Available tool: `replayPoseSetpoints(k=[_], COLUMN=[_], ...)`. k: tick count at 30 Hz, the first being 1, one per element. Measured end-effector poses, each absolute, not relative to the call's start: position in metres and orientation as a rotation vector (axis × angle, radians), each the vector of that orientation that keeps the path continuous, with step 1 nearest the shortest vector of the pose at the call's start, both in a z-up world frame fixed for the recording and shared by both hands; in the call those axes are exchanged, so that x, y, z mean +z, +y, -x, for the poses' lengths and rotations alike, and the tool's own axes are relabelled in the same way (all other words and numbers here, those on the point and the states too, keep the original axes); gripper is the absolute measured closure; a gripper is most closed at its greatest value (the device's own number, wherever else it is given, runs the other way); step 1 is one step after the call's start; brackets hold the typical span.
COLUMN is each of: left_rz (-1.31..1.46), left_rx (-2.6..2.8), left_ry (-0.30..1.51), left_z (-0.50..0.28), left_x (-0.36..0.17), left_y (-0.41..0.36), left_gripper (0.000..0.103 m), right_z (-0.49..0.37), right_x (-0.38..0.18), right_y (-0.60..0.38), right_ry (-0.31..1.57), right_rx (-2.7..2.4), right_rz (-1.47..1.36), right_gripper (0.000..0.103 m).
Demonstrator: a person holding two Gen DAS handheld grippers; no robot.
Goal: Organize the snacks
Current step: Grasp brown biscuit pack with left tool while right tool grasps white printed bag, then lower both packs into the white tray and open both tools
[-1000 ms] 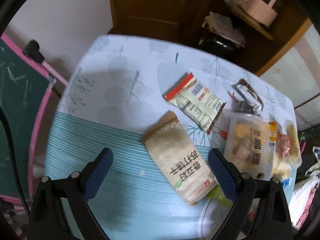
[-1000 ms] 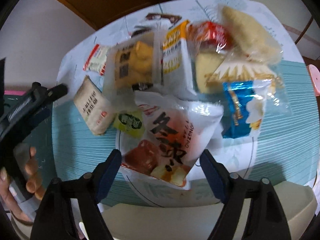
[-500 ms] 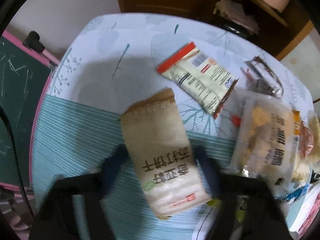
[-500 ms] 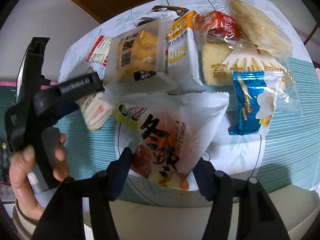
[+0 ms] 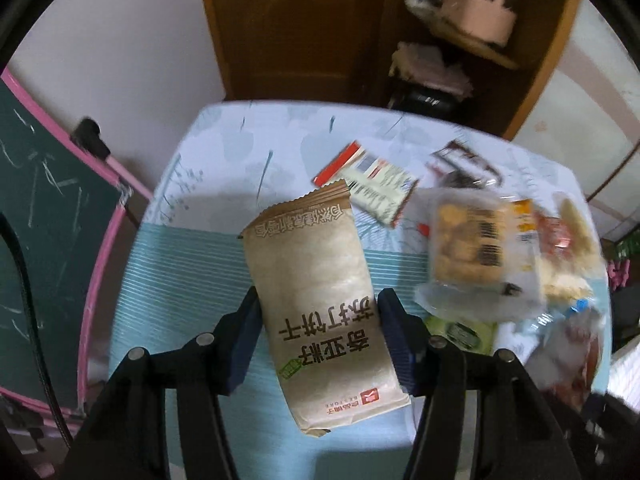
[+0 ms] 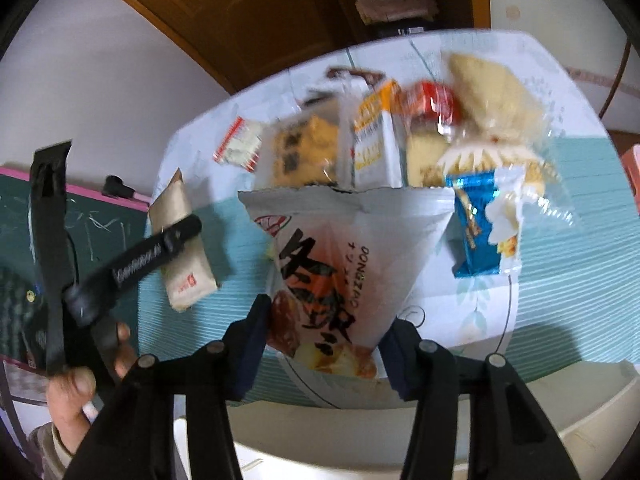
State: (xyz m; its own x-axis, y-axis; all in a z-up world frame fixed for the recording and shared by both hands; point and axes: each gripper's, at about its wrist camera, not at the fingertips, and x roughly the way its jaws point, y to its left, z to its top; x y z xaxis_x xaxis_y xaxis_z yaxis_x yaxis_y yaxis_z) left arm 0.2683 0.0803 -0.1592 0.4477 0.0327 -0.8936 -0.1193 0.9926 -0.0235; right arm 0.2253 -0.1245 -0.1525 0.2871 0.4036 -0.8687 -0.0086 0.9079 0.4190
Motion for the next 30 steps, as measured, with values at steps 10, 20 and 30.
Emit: replayPoseSetpoints(k=[10,20,30], left_rz=[0.028,-0.001,-0.038], left_rx=[-0.046,-0.244,-0.380], left_ry=[0.926,0.885,0.897], left_z=[-0.187,-0.083,-0.005], left_x=[-0.069,-0.032,-0.033], left_y=[0.067,0.030,-0.002], left_gripper=[0.047,0.046,0.046], right_z=[-0.175,-0.086,-0.012], right_x=[-0.078,-0.044,-0.036], right_y=[-0.140,-0.166,-0.205], right_ry=[1.018,0.906,0.867], right_rx=[0.287,0.286,0.210], right_rz=[-0.389,-0.339,-0.316], right_gripper=[0.052,0.051,0.051])
